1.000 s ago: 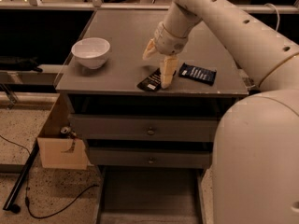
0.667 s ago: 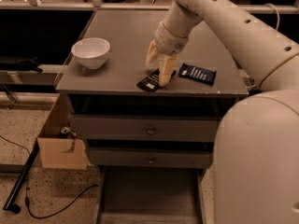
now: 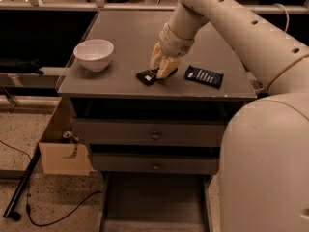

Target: Place rxbar chocolate into bottom drawer

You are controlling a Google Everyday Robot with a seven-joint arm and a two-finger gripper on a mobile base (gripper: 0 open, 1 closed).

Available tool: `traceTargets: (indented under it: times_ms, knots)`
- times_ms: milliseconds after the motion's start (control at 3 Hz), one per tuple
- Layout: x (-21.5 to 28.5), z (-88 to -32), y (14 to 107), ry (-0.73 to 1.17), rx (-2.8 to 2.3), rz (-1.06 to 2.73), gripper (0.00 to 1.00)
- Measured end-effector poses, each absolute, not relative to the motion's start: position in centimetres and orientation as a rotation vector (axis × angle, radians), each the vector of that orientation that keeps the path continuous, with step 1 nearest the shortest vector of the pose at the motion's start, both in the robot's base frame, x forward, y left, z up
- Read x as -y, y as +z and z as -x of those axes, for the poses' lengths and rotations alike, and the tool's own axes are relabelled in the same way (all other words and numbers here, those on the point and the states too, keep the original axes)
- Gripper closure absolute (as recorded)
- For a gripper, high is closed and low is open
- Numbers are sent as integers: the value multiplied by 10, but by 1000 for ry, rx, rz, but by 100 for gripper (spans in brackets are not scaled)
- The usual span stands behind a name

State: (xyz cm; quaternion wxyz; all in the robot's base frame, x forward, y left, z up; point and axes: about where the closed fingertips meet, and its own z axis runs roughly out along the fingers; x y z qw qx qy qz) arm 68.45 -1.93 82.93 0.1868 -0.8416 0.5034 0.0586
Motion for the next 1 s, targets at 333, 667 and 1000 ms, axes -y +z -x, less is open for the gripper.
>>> traceTargets:
  times_ms: [333, 667, 1000]
  knots:
    - [21, -682, 833, 162, -1424, 2364, 100]
    - [35, -663, 842, 144, -1470, 2329, 100]
    - [53, -626, 856, 125, -1527, 2247, 100]
